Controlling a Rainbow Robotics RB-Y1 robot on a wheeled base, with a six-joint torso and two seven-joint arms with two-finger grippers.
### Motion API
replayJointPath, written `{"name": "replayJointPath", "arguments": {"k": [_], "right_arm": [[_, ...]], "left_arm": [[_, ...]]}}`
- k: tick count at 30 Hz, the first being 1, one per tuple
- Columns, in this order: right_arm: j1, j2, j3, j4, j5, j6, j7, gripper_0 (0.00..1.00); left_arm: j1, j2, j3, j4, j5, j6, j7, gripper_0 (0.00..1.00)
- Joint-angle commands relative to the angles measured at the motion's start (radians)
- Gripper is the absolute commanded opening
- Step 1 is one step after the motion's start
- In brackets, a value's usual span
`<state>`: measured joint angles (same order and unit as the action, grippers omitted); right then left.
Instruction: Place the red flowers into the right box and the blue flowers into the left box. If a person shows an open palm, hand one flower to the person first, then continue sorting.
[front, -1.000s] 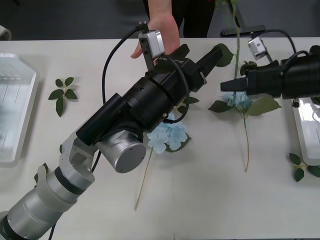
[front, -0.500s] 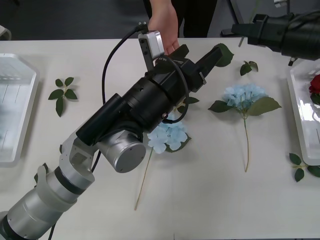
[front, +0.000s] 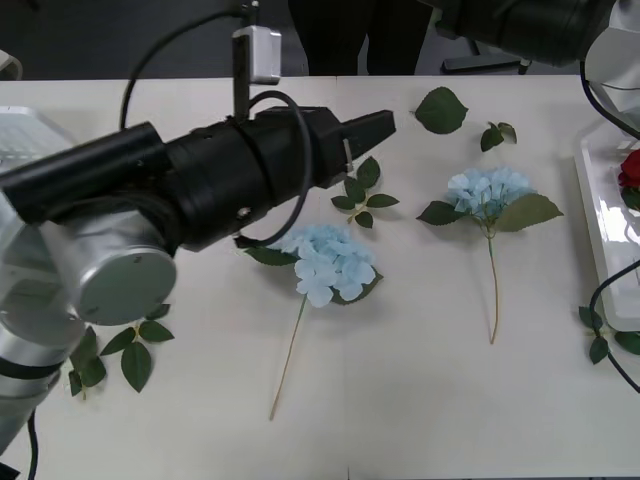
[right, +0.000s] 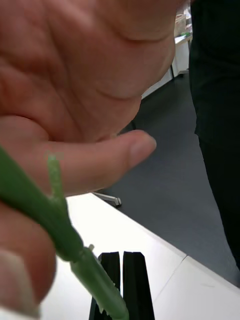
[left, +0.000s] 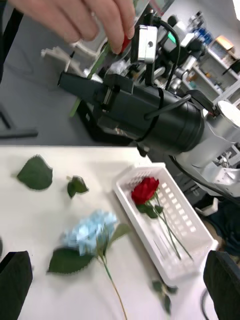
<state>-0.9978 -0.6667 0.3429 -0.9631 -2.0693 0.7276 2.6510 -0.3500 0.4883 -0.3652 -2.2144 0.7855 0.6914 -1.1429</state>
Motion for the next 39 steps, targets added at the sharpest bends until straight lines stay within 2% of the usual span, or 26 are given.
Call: {"name": "replayJointPath", "arguments": {"k": [1,6,12,15,16,17,18,19,20,21,23,33,39], "right_arm": [[-0.058,0.027,-0.015,0.007,0.008,-0.01,0.0,0.0],[-0.058,0.027,-0.012,0.007,0.009,-0.005,0.009,0.0],[-0.058,0.027,-0.004,0.007,0.008,-0.005,0.015,0.0],[-0.056,0.026,-0.002,0.007,0.009,-0.004,0.017,0.0],[-0.056,0.026,-0.002,0.007,0.009,-0.004,0.02,0.08],[-0.056,0.026,-0.002,0.007,0.009,-0.005,0.02,0.33],[-0.056,0.026,-0.002,0.007,0.009,-0.004,0.02,0.51],[-0.056,0.026,-0.002,0.007,0.008,-0.004,0.021,0.6],[-0.056,0.026,-0.002,0.007,0.008,-0.004,0.021,0.76],[-0.056,0.026,-0.002,0.007,0.008,0.001,0.021,0.88],[-0.056,0.026,-0.002,0.007,0.009,0.01,0.021,1.0],[-0.056,0.007,-0.001,0.009,0.015,0.076,0.023,1.0],[-0.056,-0.031,0.004,0.049,0.201,0.248,-0.103,1.0]], "left_arm": [[0.066,0.107,0.066,-0.151,0.064,0.134,0.144,1.0],[0.146,0.2,0.065,-0.249,0.074,0.258,0.215,1.0],[0.155,0.22,0.061,-0.309,0.077,0.539,0.244,1.0],[0.158,0.225,0.055,-0.306,0.061,0.611,0.249,1.0],[0.16,0.227,0.045,-0.3,0.046,0.631,0.249,1.0],[0.158,0.228,0.029,-0.294,0.021,0.646,0.245,1.0],[0.158,0.23,0.011,-0.284,0.003,0.654,0.247,1.0],[0.157,0.231,0.0,-0.28,-0.011,0.654,0.244,1.0],[0.157,0.233,-0.031,-0.266,-0.051,0.654,0.244,1.0],[0.151,0.233,-0.064,-0.254,-0.095,0.654,0.242,1.0],[0.138,0.231,-0.126,-0.225,-0.172,0.649,0.242,1.0],[0.048,0.167,-0.354,-0.013,-0.417,0.599,0.233,1.0],[-0.018,0.128,-0.426,0.124,-0.463,0.55,0.233,1.0]]}}
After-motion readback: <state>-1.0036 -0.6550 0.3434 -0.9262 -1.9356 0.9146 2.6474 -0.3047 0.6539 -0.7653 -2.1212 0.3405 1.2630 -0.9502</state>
